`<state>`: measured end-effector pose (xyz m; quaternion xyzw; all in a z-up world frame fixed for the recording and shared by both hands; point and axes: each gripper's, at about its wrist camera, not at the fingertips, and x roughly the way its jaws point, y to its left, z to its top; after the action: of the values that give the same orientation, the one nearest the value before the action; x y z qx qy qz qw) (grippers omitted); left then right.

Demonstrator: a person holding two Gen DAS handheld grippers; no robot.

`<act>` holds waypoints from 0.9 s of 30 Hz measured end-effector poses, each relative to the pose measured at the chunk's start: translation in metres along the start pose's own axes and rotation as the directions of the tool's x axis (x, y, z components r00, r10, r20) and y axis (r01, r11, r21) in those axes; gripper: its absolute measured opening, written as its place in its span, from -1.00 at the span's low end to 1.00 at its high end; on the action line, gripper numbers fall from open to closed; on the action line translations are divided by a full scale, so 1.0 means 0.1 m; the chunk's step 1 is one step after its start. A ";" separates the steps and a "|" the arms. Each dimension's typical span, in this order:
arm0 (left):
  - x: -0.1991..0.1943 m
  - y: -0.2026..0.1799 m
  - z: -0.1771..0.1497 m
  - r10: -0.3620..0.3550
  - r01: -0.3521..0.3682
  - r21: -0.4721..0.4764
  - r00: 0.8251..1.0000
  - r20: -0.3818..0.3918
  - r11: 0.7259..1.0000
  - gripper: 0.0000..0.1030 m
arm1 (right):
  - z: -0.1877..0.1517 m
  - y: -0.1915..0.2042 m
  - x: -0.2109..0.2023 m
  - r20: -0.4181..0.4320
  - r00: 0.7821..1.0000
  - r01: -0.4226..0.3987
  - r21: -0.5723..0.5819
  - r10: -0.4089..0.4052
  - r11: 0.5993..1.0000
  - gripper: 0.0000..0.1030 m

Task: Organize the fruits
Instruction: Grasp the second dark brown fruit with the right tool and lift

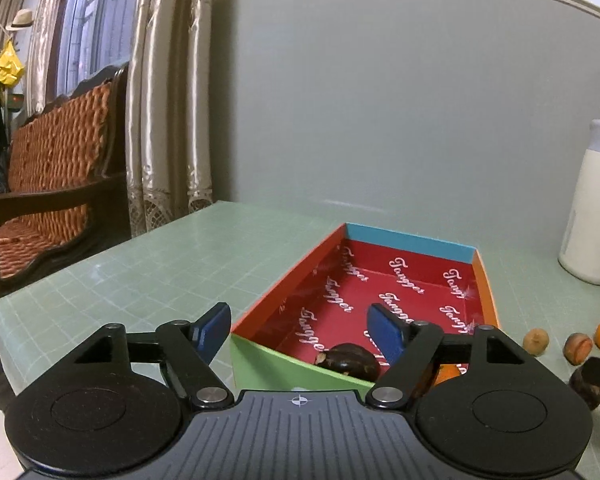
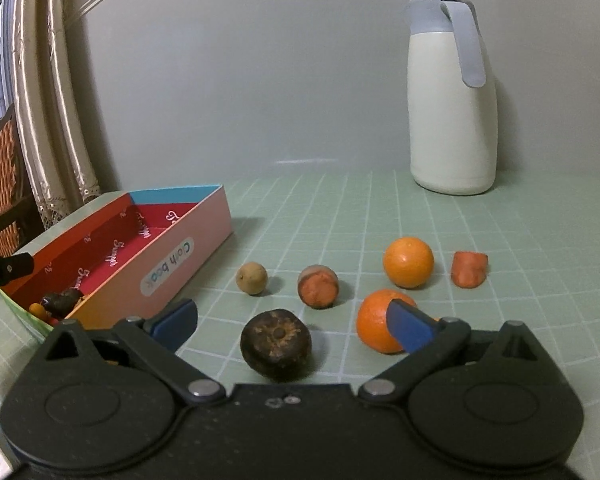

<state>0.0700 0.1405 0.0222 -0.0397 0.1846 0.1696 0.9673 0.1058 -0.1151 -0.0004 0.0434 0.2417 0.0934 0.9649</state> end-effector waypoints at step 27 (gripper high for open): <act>-0.06 0.21 -0.01 0.037 -0.038 -0.020 0.999 -0.019 0.999 0.80 | 0.00 0.15 0.25 -0.139 0.990 0.001 -0.056 -0.009 0.998 -0.18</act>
<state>0.0572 0.1578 0.0233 -0.0475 0.1927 0.1892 0.9617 0.1252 -0.0956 -0.0100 0.0092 0.3057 0.1005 0.9468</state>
